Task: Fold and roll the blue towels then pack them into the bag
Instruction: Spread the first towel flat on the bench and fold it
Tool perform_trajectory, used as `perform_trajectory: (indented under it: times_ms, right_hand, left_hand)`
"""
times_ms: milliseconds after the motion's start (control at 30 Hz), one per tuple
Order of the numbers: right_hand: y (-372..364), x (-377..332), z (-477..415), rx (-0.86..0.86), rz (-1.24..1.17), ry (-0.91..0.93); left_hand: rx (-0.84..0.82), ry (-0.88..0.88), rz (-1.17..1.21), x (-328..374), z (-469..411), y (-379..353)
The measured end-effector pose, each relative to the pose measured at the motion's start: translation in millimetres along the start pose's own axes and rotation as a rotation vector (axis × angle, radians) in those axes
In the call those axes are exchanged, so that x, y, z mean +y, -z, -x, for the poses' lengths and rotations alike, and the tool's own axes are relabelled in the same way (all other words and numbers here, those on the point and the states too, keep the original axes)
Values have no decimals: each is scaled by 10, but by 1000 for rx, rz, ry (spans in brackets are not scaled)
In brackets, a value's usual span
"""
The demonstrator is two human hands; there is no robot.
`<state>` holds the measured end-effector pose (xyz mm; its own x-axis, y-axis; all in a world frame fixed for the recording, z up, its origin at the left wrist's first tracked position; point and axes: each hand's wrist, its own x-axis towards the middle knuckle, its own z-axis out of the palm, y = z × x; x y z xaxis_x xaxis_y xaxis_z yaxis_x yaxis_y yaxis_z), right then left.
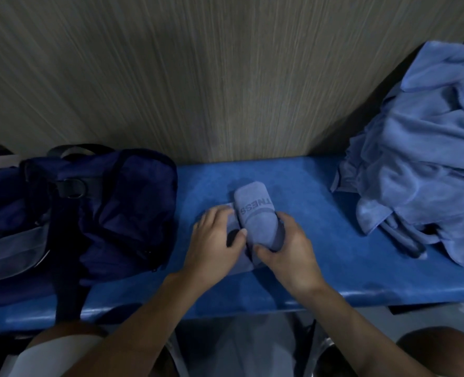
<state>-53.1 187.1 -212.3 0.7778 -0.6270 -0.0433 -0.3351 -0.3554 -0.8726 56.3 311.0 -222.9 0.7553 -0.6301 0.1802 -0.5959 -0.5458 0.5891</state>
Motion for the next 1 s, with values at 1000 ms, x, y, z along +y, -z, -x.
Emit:
perform_trajectory:
  times_ms: [1000]
  right_hand:
    - [469, 204, -50, -118, 675, 583]
  left_hand:
    - [-310, -586, -367, -278, -185, 348]
